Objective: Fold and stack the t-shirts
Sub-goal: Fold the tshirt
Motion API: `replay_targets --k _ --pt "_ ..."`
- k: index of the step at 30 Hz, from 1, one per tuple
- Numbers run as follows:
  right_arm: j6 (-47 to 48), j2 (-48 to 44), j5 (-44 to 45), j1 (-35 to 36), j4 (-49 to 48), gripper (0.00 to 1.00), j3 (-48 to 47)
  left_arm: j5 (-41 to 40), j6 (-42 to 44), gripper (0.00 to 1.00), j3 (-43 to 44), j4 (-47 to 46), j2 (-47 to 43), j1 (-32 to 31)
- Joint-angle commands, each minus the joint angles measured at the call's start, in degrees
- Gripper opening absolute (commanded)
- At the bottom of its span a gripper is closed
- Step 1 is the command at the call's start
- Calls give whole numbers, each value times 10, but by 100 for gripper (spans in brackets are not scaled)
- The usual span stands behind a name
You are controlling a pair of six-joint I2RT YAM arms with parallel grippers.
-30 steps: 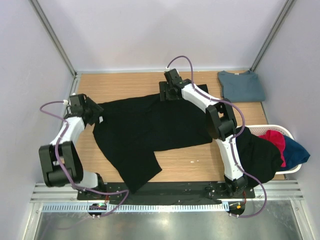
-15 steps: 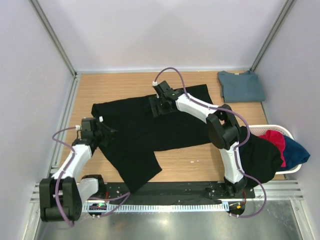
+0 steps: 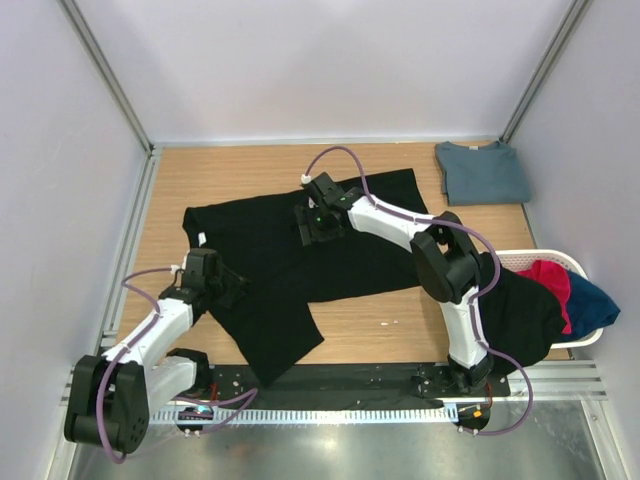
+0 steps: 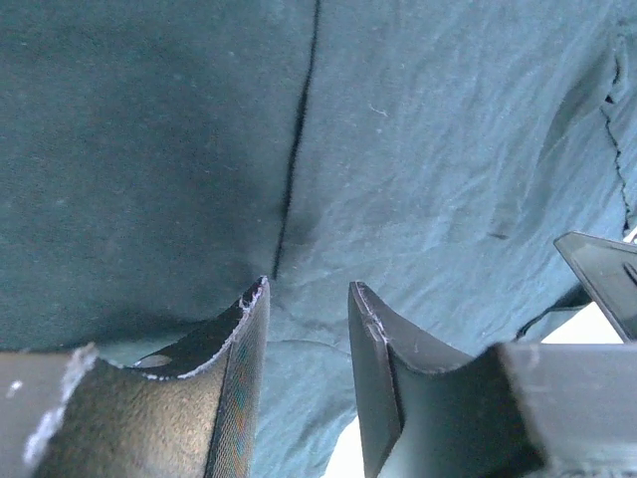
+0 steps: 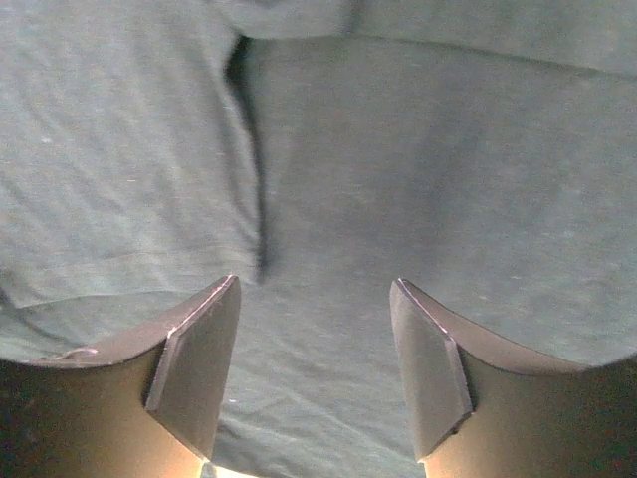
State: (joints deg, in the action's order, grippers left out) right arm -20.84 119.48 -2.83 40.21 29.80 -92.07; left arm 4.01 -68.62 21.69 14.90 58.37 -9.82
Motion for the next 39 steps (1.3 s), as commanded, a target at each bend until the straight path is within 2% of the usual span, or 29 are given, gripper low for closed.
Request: replay_targets --k 1,6,14,24,29,39 --pt "-19 0 -9 5 -12 67 -32 -23 -8 38 -5 -6 -5 -5" --pt "-20 16 -19 8 -8 65 -41 -32 -8 38 -17 -7 -12 -5" --pt "-17 41 -34 15 14 56 -69 -25 -5 38 -29 -46 -1 -6" --pt "4 58 -67 22 29 52 -87 -6 1 35 -31 -87 33 -6" --pt "11 70 -71 24 39 49 -99 -7 2 29 -27 -87 31 -7" --pt "13 68 -69 25 43 38 -101 -17 -8 31 -21 -50 -26 -6"
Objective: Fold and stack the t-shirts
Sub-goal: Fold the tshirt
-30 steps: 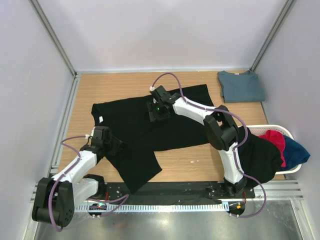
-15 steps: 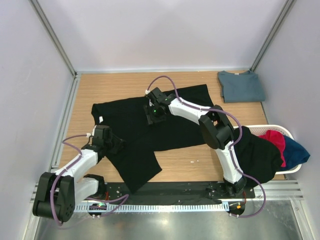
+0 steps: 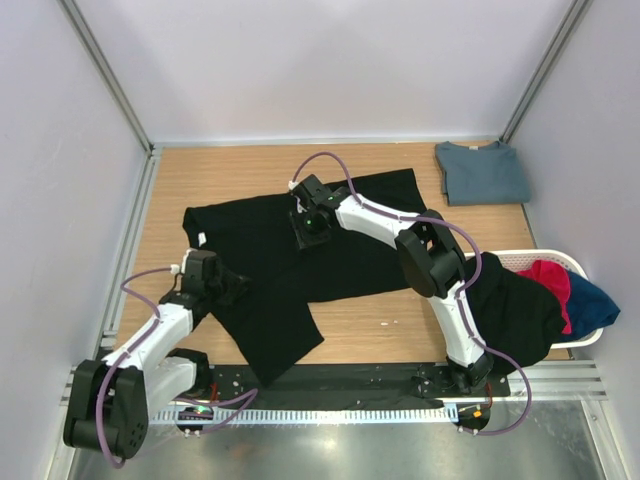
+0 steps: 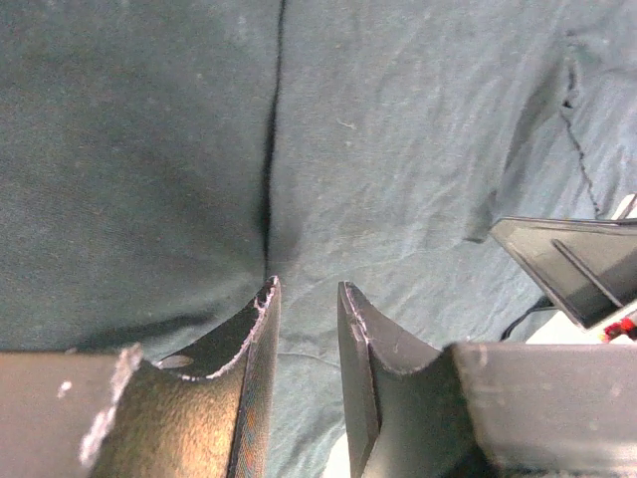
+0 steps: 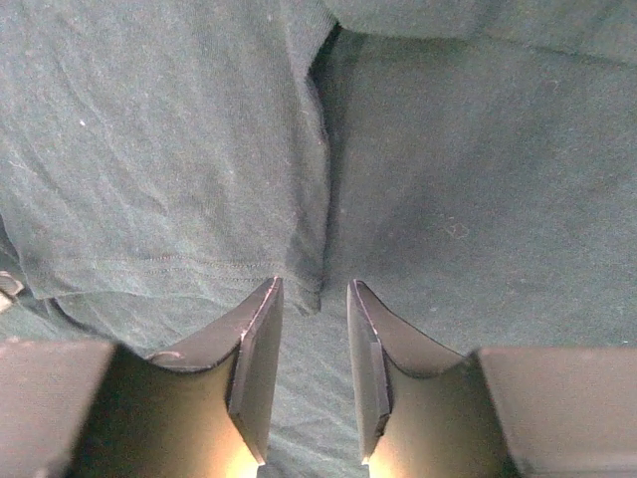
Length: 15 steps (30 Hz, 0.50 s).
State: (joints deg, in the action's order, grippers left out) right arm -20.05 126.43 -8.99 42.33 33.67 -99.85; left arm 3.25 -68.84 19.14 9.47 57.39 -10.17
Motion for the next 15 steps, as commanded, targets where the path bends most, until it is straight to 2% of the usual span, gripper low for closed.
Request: replay_targets --k 1,15 --pt "6 0 -9 3 4 37 -23 -10 -5 31 5 5 -17 -3" --pt "13 7 -16 4 10 39 -34 -3 3 25 5 -4 22 -3"
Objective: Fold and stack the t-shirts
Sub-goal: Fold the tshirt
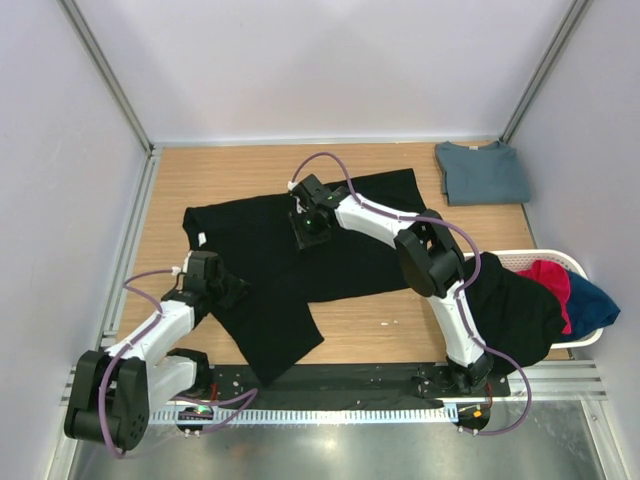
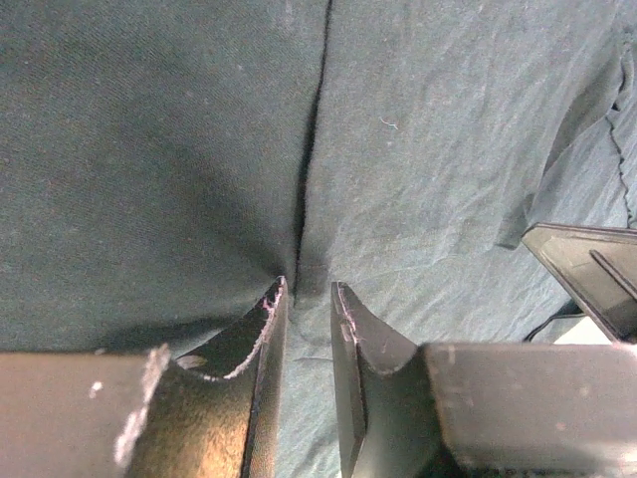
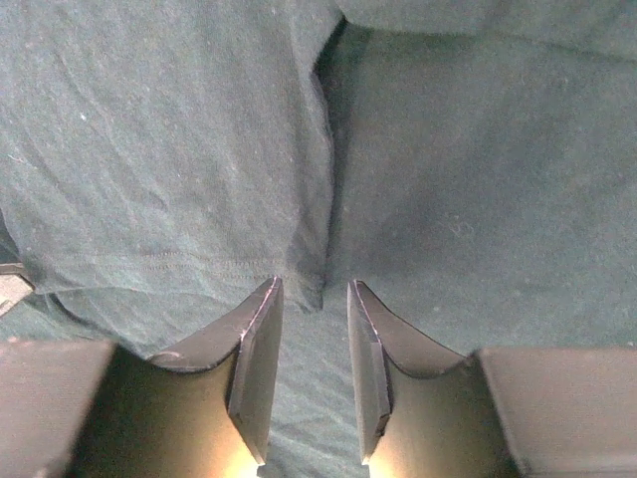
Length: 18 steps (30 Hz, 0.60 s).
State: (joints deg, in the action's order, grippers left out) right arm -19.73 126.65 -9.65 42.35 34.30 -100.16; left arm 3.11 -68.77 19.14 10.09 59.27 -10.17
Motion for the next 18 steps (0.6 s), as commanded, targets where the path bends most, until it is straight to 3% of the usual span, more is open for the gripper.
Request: replay_targets --k 1,18 --pt "10 4 -10 4 4 40 -32 -2 4 25 6 -11 7 -4" --pt "11 7 -17 11 2 43 -34 -7 15 8 8 -23 9 -3"
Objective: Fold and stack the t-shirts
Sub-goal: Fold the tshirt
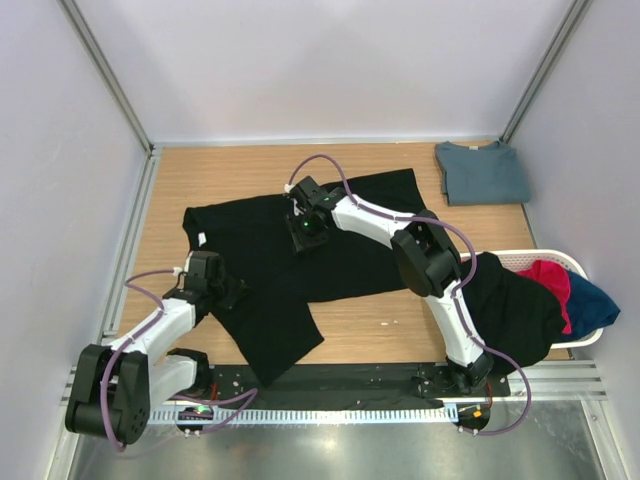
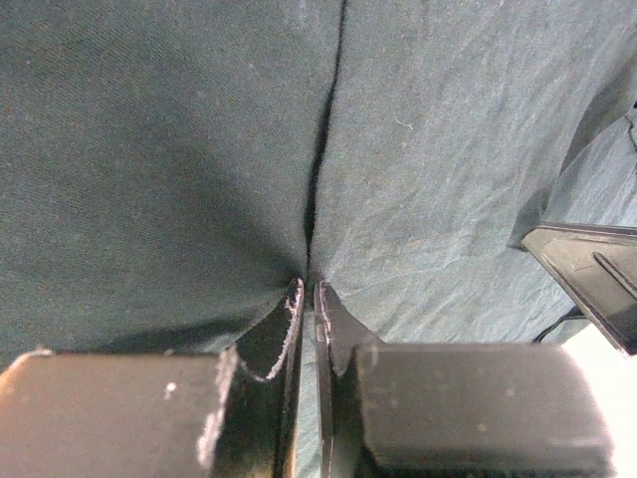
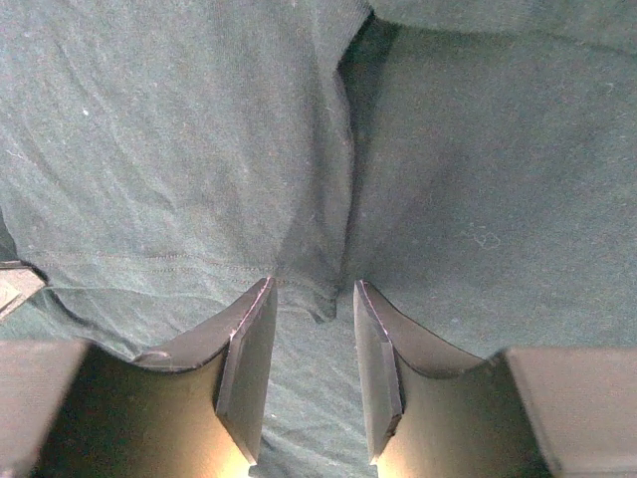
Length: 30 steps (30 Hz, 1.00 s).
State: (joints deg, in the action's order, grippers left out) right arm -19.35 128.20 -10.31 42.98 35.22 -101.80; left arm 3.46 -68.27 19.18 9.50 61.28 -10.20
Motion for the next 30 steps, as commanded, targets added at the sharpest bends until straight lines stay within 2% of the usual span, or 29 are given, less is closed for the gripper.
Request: replay_targets --k 1,8,11,15,18,19,24,30 --pt "8 -7 -11 4 -8 43 -18 -14 11 8 9 -18 -11 -3" --pt "4 -11 -6 3 -12 38 -13 -7 20 2 29 -19 -12 -4" --pt "2 -19 -5 3 -24 31 -3 -2 22 2 35 -15 -18 -3" --pt "2 -20 -9 3 -26 18 0 2 24 1 39 -4 -20 -3" --pt "0 -26 -3 4 -30 13 5 8 26 2 48 9 -26 -3" --pt "-1 -32 -3 3 -32 12 8 6 29 4 52 24 -28 -3" --pt "-1 -41 4 3 -44 10 21 -15 32 41 60 58 -44 -3" --pt "-2 -40 5 3 -44 10 20 -30 36 42 82 69 -46 -3"
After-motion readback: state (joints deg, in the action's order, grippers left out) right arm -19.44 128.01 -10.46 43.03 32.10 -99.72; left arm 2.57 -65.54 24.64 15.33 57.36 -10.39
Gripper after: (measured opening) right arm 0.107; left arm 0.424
